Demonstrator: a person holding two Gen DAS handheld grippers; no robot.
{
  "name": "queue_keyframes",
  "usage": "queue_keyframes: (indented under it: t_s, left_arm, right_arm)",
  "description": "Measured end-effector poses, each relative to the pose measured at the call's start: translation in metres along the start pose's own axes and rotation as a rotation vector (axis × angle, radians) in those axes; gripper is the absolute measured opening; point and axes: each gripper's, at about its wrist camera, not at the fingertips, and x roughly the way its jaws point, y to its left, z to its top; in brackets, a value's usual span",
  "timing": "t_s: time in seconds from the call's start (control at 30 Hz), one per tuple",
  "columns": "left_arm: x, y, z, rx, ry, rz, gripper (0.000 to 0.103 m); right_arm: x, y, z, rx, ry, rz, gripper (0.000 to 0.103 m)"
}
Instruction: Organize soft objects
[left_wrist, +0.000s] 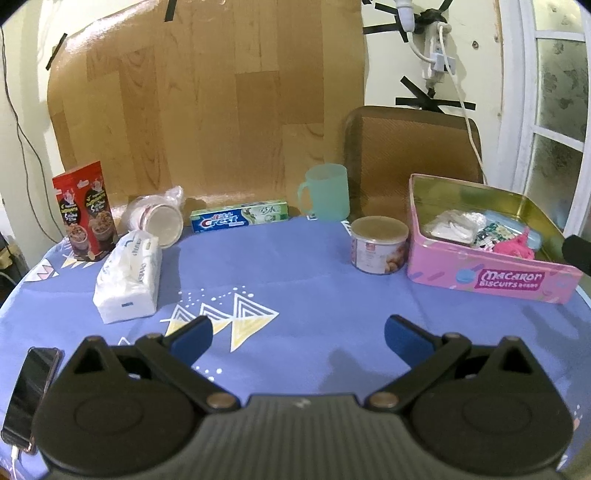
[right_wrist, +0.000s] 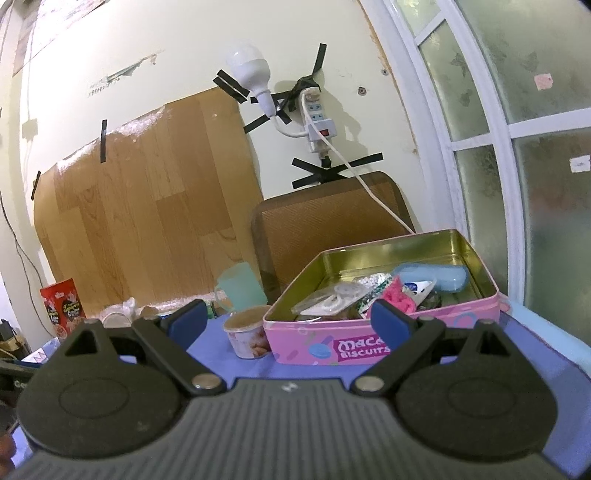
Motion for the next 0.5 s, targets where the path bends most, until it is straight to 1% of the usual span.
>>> queue_keyframes:
  t_s: [0.07,0.13,0.2,0.27,0.4,0.5]
  left_arm:
    - [0.001,0.003,0.0,0.0,0.007,0.006,0.103]
    - [0.002,0.005,0.002,-0.005,0.007,0.013,0.103]
    - [0.0,0.006,0.004,-0.014,-0.001,0.022,0.103]
    - [-0.003,0.006,0.005,-0.018,-0.017,0.026,0.103]
    - [-0.002,0.0,0.007,-0.002,-0.018,0.021,0.103]
    - [0.0,-0.005,0.009,0.015,-0.009,0.008,0.103]
  right_arm:
    - [0.006,0.0,-0.001,0.006,0.014,0.004,0.097]
    - [0.011,0.001,-0.001,0.034,0.026,0.027,0.095]
    - [0.01,0.004,0.001,0.039,0.018,0.051,0.095]
    - [0.006,0.007,0.0,0.012,0.0,0.061,0.095]
    - [0.003,0.006,-0.004,-0.039,-0.016,0.032,0.095]
    - [0.006,0.0,-0.003,-0.011,-0.01,0.02,0.095]
